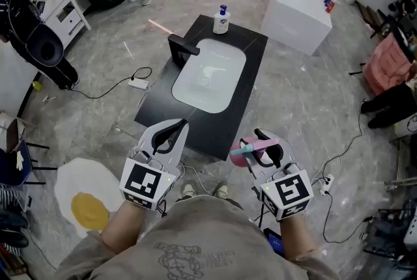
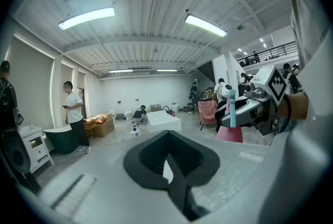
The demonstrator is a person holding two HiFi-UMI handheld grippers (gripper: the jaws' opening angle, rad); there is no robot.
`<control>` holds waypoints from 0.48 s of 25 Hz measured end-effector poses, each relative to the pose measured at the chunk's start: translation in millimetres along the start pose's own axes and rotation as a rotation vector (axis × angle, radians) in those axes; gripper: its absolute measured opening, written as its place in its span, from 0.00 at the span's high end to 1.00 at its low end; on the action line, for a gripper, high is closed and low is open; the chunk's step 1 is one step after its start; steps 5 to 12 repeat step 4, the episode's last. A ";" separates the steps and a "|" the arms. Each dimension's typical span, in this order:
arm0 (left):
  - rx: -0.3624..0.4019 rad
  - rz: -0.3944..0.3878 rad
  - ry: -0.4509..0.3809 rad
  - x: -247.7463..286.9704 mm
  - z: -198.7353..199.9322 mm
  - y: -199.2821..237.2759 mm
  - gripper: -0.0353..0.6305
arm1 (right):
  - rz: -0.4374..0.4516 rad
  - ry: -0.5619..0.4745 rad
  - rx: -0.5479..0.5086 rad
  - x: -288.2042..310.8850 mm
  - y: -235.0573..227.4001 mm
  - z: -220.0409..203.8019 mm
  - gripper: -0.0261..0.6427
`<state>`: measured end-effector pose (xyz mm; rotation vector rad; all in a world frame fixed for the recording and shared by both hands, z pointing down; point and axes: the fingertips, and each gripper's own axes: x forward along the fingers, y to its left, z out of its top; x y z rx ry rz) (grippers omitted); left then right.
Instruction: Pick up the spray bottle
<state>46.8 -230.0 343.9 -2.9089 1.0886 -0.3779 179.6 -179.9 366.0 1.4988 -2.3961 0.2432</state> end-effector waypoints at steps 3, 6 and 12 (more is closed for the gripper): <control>0.003 0.002 0.002 -1.3 -0.7 1.5 0.94 | 0.006 0.000 -0.003 2.2 3.8 0.2 0.68; 0.003 0.003 0.004 -1.8 -0.9 2.2 0.94 | 0.007 0.000 -0.004 2.8 4.9 0.5 0.68; 0.003 0.003 0.004 -1.8 -0.9 2.2 0.94 | 0.007 0.000 -0.004 2.8 4.9 0.5 0.68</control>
